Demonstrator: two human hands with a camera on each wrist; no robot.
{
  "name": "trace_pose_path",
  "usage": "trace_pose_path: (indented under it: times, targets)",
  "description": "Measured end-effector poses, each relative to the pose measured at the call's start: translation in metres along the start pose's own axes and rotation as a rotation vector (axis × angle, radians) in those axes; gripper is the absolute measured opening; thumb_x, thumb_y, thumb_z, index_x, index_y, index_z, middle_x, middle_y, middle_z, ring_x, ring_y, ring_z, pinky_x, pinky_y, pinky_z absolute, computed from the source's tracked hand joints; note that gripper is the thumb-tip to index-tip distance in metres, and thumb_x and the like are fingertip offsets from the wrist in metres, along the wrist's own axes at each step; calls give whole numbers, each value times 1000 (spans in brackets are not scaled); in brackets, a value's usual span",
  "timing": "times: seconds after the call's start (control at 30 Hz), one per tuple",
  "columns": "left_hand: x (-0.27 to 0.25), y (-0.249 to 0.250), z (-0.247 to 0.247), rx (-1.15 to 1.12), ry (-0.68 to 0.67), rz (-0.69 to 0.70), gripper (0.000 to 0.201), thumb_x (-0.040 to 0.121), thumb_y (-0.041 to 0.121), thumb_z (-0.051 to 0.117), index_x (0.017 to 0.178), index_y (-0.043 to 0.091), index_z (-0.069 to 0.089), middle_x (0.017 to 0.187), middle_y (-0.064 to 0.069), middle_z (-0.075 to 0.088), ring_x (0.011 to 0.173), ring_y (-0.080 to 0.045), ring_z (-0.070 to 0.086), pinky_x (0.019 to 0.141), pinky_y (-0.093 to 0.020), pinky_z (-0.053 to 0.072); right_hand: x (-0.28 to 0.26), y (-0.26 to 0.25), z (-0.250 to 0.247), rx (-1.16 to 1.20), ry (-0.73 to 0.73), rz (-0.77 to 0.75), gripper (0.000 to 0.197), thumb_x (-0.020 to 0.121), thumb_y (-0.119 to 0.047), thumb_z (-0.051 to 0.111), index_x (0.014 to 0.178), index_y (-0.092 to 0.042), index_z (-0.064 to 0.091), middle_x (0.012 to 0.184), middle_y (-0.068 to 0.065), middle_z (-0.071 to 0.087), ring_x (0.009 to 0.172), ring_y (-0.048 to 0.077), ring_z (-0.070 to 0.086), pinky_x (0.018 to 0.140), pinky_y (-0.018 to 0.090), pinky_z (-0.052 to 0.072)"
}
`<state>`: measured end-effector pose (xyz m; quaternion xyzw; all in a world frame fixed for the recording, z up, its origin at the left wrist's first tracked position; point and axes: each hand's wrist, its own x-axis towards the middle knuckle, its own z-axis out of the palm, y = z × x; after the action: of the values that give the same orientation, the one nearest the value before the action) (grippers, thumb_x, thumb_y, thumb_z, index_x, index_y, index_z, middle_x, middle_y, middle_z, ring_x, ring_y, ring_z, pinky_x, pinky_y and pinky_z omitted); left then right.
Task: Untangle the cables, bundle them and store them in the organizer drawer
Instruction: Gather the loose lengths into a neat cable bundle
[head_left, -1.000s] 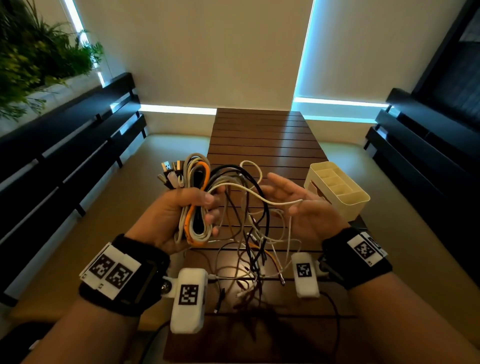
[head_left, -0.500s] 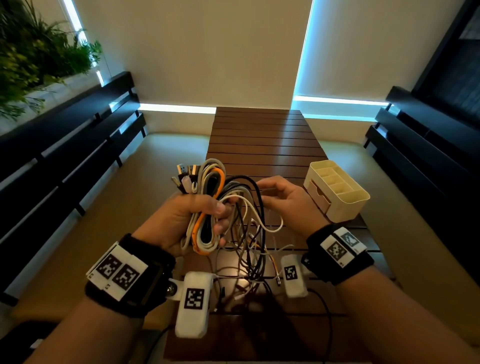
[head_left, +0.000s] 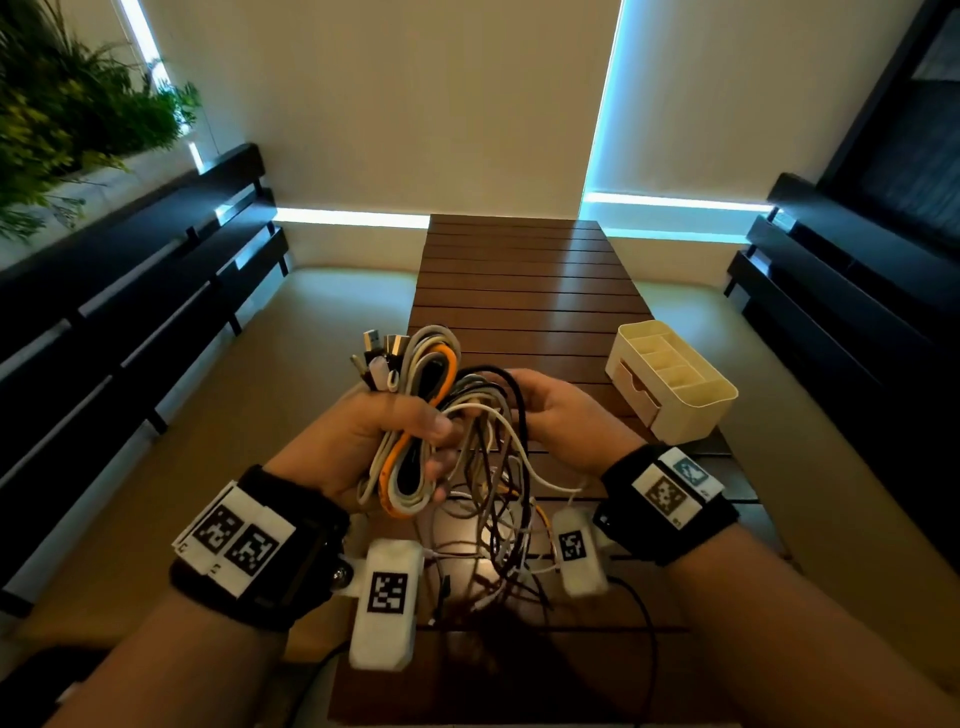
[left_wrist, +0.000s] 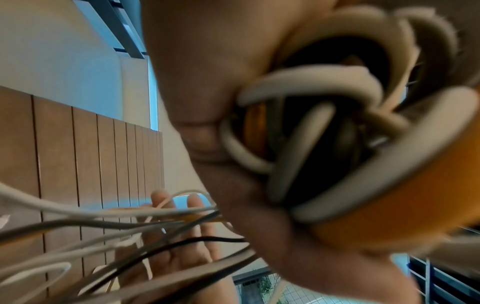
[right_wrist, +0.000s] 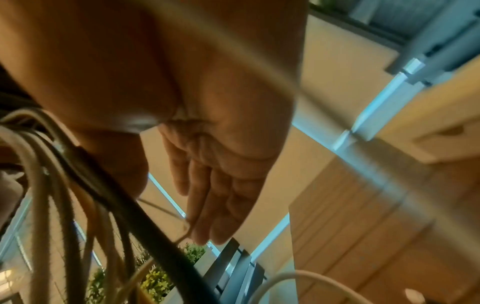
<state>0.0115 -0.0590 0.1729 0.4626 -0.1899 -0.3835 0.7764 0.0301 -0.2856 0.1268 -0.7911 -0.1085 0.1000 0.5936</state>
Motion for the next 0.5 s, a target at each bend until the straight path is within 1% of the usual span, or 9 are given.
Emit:
trace_pose_path:
  times: [0.03,0.1,0.13,0.2,0.3,0.37,0.4,0.47,0.5]
  targets:
    - [-1,1,0,5,-1,6,41,60,11,86,87,7,56,63,-4,53,51,-16,55,52,-34,55,0,2,1,9,9,0,36,92,-10,66,125,-24,60,110,-5,72,106,13,68,95,36,54]
    - [-4,3,-3,-16,1,10,31,60,12,86,77,13,60,62,-2,52,51,-14,55,52,-33,55,-2,5,0,-1,99,-8,22,90,-13,68,109,-24,64,101,-1,73,96,15,70,89,38,56]
    - [-7,5,-5,-38,5,5,29,59,13,86,74,16,61,62,0,51,51,-14,55,53,-33,55,-3,7,-3,6,166,-10,16,89,-15,69,103,-22,64,96,0,72,88,15,69,84,37,56]
    - [-11,7,-10,-54,23,-8,25,57,16,87,69,17,65,60,1,50,51,-12,54,54,-31,54,-5,10,-10,-65,286,10,12,88,-19,71,96,-20,62,88,-1,69,77,11,64,73,29,51]
    - [-13,9,-14,-43,56,-25,18,56,19,85,66,14,71,60,4,53,51,-8,54,55,-27,54,-8,11,-18,-419,381,60,15,89,-31,72,89,-26,58,81,-8,61,71,5,54,63,15,38]
    - [-11,6,-14,-66,85,-31,14,57,15,81,66,14,71,60,4,51,50,-8,53,54,-27,53,-10,10,-17,-612,447,90,17,91,-38,69,89,-27,57,79,-11,56,70,0,49,56,12,30]
    - [-10,4,-14,-78,99,-29,12,58,14,80,66,14,71,61,4,51,50,-8,52,53,-27,53,-10,11,-17,-658,484,105,18,92,-41,67,90,-25,58,79,-11,55,70,-1,47,55,13,29]
    - [-7,3,-15,-121,116,-24,21,56,14,82,74,10,73,62,4,49,49,-8,52,52,-27,53,-6,17,-17,-698,542,127,22,95,-44,61,90,-22,59,79,-9,59,71,1,52,57,17,35]
    - [-7,3,-16,-154,131,-25,30,53,13,85,81,6,74,63,3,48,49,-9,52,50,-29,53,-4,19,-17,-621,549,136,23,96,-43,59,89,-21,60,79,-7,63,71,5,59,59,20,41]
